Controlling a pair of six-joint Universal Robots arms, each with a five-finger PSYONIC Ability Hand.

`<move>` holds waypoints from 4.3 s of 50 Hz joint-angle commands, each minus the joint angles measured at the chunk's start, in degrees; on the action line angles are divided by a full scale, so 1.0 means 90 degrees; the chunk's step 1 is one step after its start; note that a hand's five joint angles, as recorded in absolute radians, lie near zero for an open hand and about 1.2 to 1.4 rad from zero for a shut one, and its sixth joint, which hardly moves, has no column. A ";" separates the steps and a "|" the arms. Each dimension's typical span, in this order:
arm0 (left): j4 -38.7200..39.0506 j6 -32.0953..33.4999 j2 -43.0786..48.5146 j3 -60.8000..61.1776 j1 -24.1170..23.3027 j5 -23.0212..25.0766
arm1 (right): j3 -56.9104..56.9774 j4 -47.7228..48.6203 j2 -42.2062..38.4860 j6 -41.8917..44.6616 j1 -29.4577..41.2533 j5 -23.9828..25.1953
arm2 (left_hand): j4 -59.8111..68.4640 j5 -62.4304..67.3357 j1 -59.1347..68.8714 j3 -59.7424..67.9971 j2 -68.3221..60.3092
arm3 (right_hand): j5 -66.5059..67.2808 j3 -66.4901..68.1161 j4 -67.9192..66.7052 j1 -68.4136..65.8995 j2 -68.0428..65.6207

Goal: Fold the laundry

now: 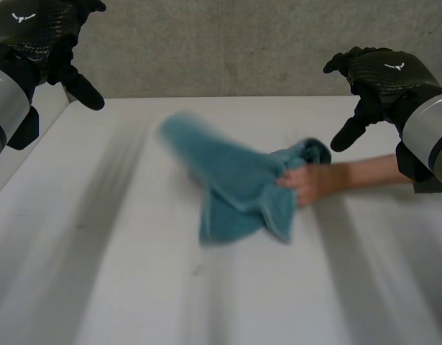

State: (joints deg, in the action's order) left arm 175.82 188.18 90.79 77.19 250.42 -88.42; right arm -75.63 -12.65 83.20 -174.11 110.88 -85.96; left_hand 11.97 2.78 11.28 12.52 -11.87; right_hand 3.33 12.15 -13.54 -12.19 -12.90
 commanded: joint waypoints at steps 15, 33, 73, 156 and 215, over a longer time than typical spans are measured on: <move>0.0005 -0.0001 0.0000 0.0105 -0.0022 0.0029 | -0.0073 0.0029 -0.0006 0.0175 0.0219 0.0000 | -0.0213 -0.0304 -0.0138 -0.0275 0.0203 | -0.0370 -0.0239 0.0393 0.0243 0.0322; 0.0093 0.0009 0.0195 0.0271 -0.0422 0.0029 | -0.0082 0.0019 0.0003 0.0352 0.0219 -0.0020 | -0.0157 -0.0248 -0.0081 -0.0219 0.0147 | -0.0370 -0.0239 0.0393 0.0243 0.0322; 0.0045 0.0019 0.0361 0.0320 -0.0685 0.0049 | -0.0092 0.0058 -0.0143 0.0498 0.0434 0.0293 | -0.0120 -0.0211 -0.0044 -0.0182 0.0110 | -0.0370 -0.0239 0.0393 0.0243 0.0322; 0.1648 0.0430 0.0782 0.3406 -0.1983 -0.0449 | -0.1811 0.1494 -0.1120 0.1436 0.0132 0.0645 | 0.2796 0.2705 0.2871 0.2734 -0.2806 | 0.2387 0.2518 -0.2363 -0.2514 -0.2435; 0.1285 0.0351 0.1504 0.2800 0.2644 0.2920 | 0.3550 -0.1455 -0.4841 -0.0968 0.3042 0.0412 | 0.0123 0.0032 0.0199 0.0061 -0.0133 | 0.5925 0.6056 -0.5902 -0.6052 -0.5973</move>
State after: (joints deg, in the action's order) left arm 187.40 191.31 102.52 102.44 273.88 -63.96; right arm -46.17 -25.83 41.07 -188.55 137.83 -78.04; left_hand 14.85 3.98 15.47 15.24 -14.43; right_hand 6.39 16.24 -16.98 -15.18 -16.93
